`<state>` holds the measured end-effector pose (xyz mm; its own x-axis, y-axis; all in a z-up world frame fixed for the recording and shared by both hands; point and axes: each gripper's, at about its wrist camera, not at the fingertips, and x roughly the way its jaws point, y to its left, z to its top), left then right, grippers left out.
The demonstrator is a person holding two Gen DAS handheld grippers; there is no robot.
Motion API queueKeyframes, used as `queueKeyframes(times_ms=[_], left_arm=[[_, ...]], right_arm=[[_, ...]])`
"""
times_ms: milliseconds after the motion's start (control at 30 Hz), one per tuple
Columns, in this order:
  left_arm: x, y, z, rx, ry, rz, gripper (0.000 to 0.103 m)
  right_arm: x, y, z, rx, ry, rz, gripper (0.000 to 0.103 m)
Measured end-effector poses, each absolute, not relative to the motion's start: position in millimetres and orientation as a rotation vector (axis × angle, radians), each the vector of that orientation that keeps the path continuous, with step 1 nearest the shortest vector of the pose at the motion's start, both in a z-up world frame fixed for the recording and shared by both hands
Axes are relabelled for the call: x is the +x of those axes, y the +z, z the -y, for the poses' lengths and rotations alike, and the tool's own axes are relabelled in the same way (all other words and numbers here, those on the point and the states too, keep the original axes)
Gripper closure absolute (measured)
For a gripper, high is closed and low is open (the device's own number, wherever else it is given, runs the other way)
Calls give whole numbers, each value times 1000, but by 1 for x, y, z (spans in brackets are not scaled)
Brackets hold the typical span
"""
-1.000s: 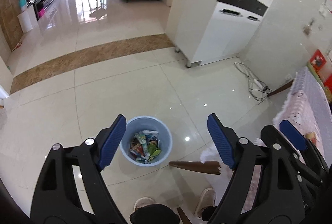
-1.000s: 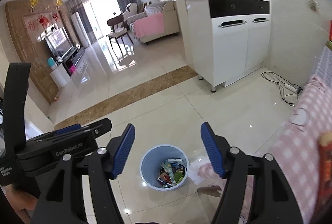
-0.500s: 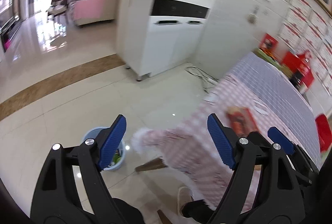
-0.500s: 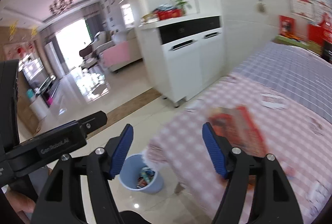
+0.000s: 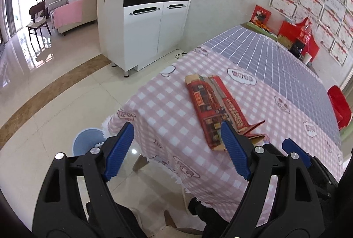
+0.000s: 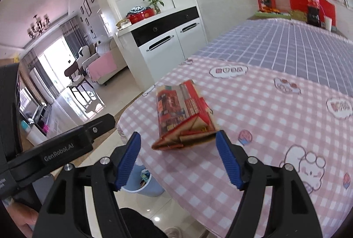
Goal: Collect trash
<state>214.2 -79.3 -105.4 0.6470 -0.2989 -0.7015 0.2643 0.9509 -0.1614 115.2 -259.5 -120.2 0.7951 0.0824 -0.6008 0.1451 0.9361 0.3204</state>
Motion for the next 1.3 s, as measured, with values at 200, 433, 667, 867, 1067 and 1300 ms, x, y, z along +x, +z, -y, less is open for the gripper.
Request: queueKeyframes(times_ms=[200,433,667,867,1067,1300], left_arm=[[210,-113,74,-26,-300,-823,23],[212,-125,56,-44,-288,-845,23],[218,-136,40,-59,-270,-859,23],[229,-146,23,-94,-241,-883,23],[238,-152,20,-114,-250,-895,23],[256,-153,34,-126,-278,-902,23]], right_arm=[[114,-128,259,402,-39,-668,28],[122,-143,251,465,-34,-702,25],[131,-158,244,530,-68,-720,20],[146,-172,242,574,-74,-753,20],[157,-175,244,612,-105,-728,18],[181,-176,258,604,-179,-695,18]])
